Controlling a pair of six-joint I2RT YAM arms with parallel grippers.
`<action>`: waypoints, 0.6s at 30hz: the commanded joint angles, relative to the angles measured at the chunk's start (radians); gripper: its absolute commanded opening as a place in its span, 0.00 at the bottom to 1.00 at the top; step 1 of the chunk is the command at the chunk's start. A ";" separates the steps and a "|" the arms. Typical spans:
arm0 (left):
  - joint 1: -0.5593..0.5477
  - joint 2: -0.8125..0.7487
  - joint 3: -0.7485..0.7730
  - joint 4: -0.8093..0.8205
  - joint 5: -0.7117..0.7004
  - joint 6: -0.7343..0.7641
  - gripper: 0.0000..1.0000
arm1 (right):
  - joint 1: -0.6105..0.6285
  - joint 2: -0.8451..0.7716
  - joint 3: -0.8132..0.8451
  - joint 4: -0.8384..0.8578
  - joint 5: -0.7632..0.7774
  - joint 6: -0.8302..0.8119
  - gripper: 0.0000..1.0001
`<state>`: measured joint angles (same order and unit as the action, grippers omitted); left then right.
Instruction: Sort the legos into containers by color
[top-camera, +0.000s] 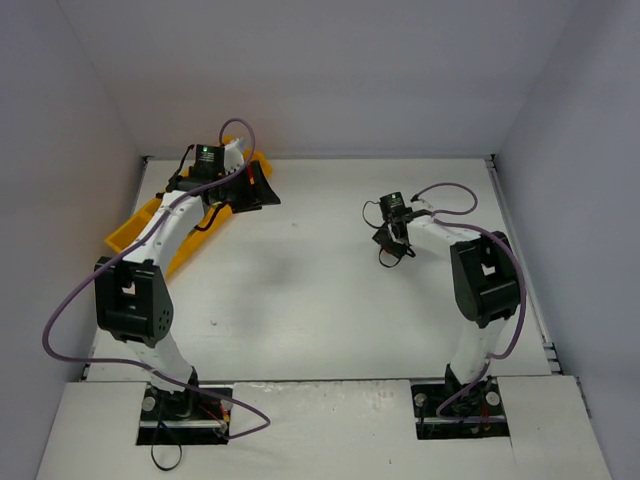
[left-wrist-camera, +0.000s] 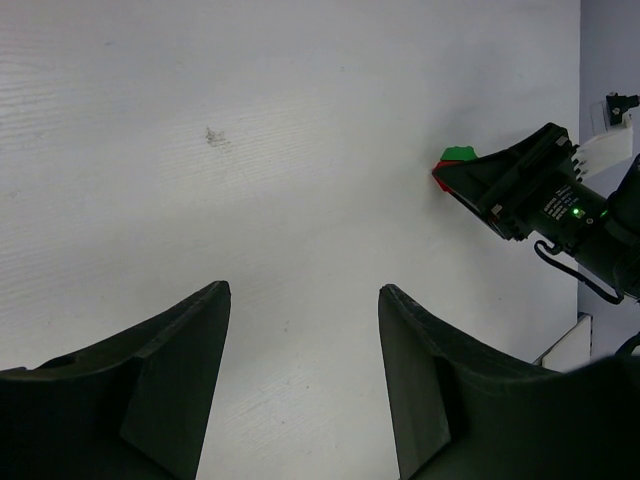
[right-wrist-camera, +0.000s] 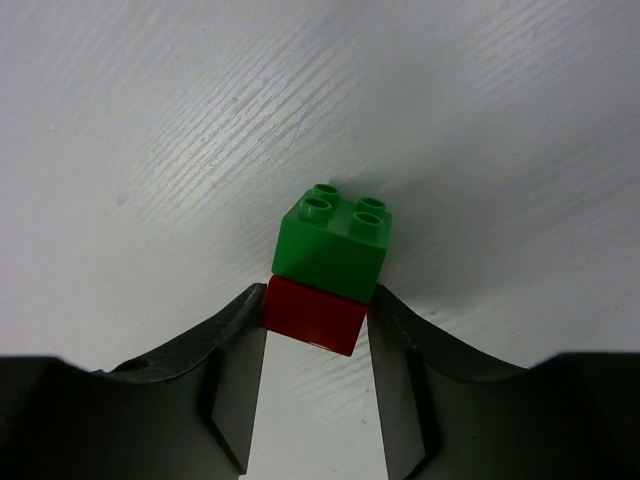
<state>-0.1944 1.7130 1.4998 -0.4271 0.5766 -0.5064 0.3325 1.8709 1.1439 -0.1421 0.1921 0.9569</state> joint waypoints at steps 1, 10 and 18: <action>0.003 -0.032 0.010 0.045 0.019 -0.011 0.55 | -0.010 0.045 -0.004 -0.039 0.038 -0.007 0.38; -0.003 -0.039 0.028 0.037 0.055 0.005 0.55 | 0.062 -0.057 -0.053 0.160 0.018 -0.436 0.00; -0.063 -0.020 0.106 -0.035 0.205 0.063 0.56 | 0.105 -0.444 -0.364 0.594 -0.253 -1.024 0.00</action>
<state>-0.2245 1.7145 1.5299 -0.4713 0.6693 -0.4744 0.4488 1.5902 0.8089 0.2192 0.0513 0.2138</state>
